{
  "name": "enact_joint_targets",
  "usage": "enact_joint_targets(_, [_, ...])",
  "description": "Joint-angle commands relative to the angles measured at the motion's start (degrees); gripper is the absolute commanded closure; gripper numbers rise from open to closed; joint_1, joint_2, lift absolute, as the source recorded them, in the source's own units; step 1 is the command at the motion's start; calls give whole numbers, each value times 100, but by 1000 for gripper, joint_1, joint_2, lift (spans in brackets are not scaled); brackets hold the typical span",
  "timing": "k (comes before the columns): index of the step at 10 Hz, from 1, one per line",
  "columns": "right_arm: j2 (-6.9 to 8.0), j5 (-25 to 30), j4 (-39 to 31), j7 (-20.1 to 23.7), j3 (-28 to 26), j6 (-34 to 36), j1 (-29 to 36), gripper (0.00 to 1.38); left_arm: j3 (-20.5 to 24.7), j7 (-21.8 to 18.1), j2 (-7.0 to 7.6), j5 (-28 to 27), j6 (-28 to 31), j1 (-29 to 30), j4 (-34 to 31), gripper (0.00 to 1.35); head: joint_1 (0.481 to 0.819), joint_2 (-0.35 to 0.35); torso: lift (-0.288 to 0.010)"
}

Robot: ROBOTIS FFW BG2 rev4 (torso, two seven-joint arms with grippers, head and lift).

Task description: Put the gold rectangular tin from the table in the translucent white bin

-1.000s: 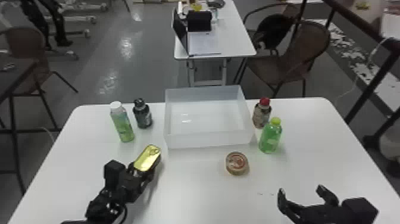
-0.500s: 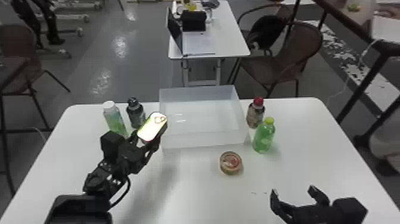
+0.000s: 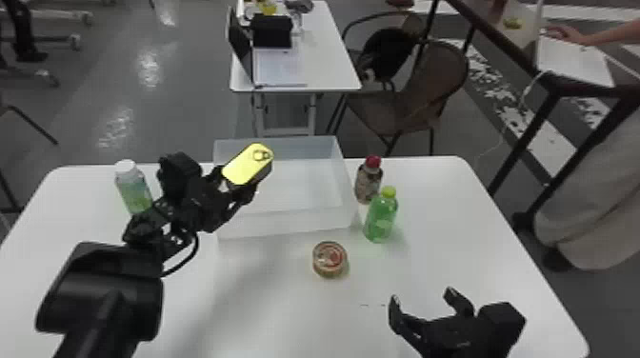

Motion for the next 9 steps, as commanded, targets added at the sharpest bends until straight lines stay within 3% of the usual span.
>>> enact_joint_targets(1, [0, 0, 33, 15, 0, 0, -32, 105, -202, -13, 3, -125, -51, -590, 721, 820, 695, -116, -28])
enact_joint_targets(2, [0, 0, 77, 50, 0, 0, -85, 105, -369, -13, -6, -336, -51, -1004, 1362, 820, 695, -121, -28])
enact_joint_targets(4, [9, 9, 200, 138, 9, 0, -217, 105, -246, 110, -153, -1074, -16, -1715, 2619, 820, 695, -134, -28])
enact_joint_targets(6, [9, 9, 297, 147, 44, 0, -314, 105, -35, 242, -153, -1980, 345, -2049, 3147, 820, 695, -122, -28])
enact_joint_targets(8, [35, 9, 350, 191, 44, 0, -375, 105, -141, 286, -138, -2709, 564, -2208, 3270, 789, 695, -88, -28])
enact_joint_targets(9, [44, 0, 358, 200, 44, 0, -375, 105, -273, 321, -129, -2832, 477, -2216, 3270, 510, 695, -81, -28])
